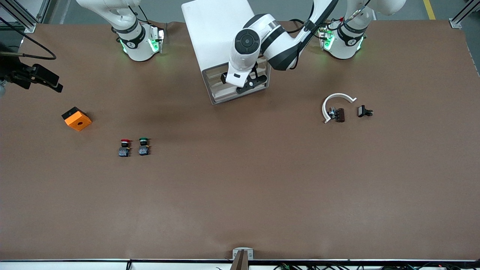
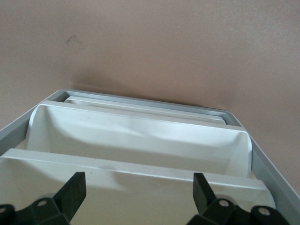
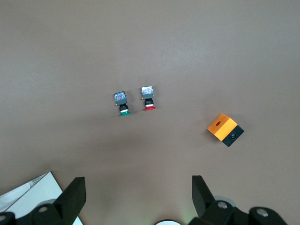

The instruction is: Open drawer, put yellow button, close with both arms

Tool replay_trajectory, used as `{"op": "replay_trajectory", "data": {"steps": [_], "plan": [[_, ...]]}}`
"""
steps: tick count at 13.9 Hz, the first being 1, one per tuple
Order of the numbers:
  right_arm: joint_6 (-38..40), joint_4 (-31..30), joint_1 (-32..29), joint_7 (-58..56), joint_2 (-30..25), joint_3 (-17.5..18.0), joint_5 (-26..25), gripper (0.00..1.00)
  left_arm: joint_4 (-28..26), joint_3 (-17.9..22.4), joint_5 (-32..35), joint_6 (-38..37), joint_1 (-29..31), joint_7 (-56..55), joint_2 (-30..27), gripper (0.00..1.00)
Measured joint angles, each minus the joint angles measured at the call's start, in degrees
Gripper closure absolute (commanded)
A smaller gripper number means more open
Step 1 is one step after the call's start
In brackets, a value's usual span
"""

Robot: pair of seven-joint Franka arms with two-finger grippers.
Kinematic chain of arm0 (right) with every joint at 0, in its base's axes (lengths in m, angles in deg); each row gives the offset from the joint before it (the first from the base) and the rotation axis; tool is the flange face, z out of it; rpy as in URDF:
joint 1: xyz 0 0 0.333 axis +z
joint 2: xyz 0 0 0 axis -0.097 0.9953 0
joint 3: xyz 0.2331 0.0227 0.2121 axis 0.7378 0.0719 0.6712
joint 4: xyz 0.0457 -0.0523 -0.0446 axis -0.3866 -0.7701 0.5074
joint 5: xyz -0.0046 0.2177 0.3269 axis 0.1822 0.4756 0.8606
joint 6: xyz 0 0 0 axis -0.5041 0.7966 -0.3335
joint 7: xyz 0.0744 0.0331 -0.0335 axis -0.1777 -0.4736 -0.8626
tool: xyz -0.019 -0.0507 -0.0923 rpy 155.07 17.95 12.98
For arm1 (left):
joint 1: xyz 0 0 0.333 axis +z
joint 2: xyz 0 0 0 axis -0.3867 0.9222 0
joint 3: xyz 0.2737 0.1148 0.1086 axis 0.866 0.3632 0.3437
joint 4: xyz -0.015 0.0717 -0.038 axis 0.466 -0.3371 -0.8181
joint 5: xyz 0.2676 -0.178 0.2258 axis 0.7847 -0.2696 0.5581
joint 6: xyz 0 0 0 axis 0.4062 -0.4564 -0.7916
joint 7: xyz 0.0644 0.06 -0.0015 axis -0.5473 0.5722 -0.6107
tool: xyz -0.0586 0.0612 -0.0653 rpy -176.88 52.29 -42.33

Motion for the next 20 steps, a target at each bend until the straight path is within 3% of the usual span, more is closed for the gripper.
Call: {"op": "replay_trajectory", "data": {"steps": [4, 13, 16, 20], "plan": [[-0.03, 0.04, 0.01, 0.0, 0.0, 0.06, 0.0, 0.0, 0.93, 0.3, 1.97, 0.5, 2.3, 0.04, 0.05, 0.0], [-1.08, 0.14, 0.13, -0.02, 0.0, 0.21, 0.0, 0.0, 6.99, 0.7, 13.83, 0.52, 22.86, 6.85, -0.09, 0.0], [-1.12, 0.18, 0.12, -0.02, 0.0, 0.22, 0.0, 0.0, 11.11, 0.67, 17.03, 0.13, 28.46, 10.51, -0.11, 0.0], [-1.14, 0.2, 0.13, -0.03, 0.0, 0.23, 0.0, 0.0, 18.88, 0.66, 21.51, -8.62, 32.77, 16.5, -0.3, 0.0]]}}
